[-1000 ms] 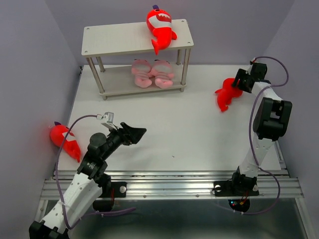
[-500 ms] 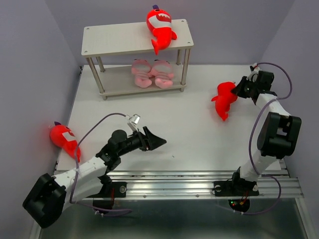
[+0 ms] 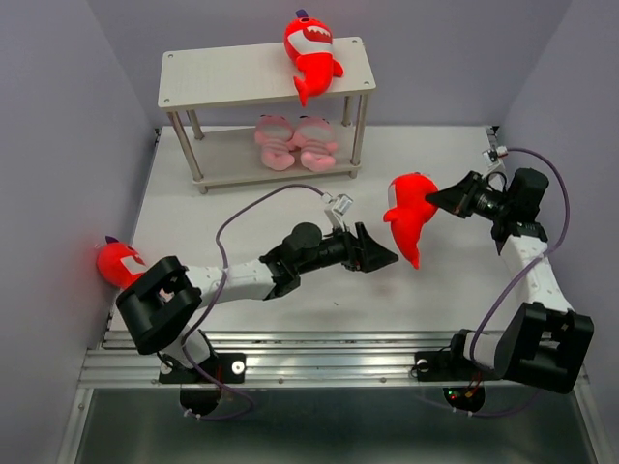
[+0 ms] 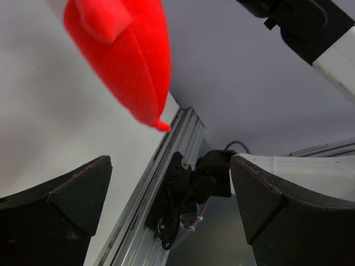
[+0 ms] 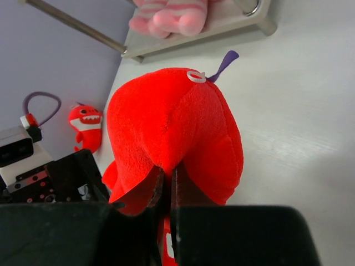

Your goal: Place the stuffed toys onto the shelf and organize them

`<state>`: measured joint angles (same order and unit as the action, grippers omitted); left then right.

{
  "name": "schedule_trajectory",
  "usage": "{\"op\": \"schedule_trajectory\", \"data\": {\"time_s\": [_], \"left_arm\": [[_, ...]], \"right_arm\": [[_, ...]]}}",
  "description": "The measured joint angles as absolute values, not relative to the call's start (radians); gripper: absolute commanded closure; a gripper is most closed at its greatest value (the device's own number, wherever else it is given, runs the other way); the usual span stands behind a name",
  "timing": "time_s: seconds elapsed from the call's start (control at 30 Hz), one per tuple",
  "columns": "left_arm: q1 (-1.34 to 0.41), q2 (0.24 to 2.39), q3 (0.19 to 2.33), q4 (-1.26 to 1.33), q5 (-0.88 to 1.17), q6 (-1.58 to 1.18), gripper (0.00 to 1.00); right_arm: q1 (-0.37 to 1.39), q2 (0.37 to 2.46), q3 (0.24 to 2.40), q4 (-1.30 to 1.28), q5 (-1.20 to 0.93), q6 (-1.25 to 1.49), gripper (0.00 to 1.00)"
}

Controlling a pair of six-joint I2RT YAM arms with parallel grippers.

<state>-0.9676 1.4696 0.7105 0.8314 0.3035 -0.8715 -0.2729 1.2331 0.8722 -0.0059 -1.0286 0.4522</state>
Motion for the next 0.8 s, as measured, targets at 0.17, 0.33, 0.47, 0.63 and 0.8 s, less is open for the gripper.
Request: {"op": "schedule_trajectory", "data": {"time_s": [0.17,0.33,0.47,0.63,0.8], "left_arm": [[-1.019,1.592,0.833,0.847,0.290,-0.863,0.01],[-1.049,1.660,0.887,0.822,0.262,-0.862,0.21],[-1.066,1.669,0.913,0.759,0.221,-0.849,0.45],[-1.102,1.663,0.946,0.684,0.125,-0.783,0.97],[-1.124,1.637,0.947,0.629,0.064,-0.715,1.00]], "right_arm": [[-0.273,1.116,0.789,-0.009,-1.070,0.547,0.99],[-0.273,1.028,0.781,0.017,-1.100,0.628,0.99],[-0.273,0.994,0.759,0.038,-1.108,0.667,0.99],[-0.274,0.980,0.724,0.041,-1.110,0.670,0.99],[-0.274,0.964,0.709,0.028,-1.116,0.630,0.89]]}}
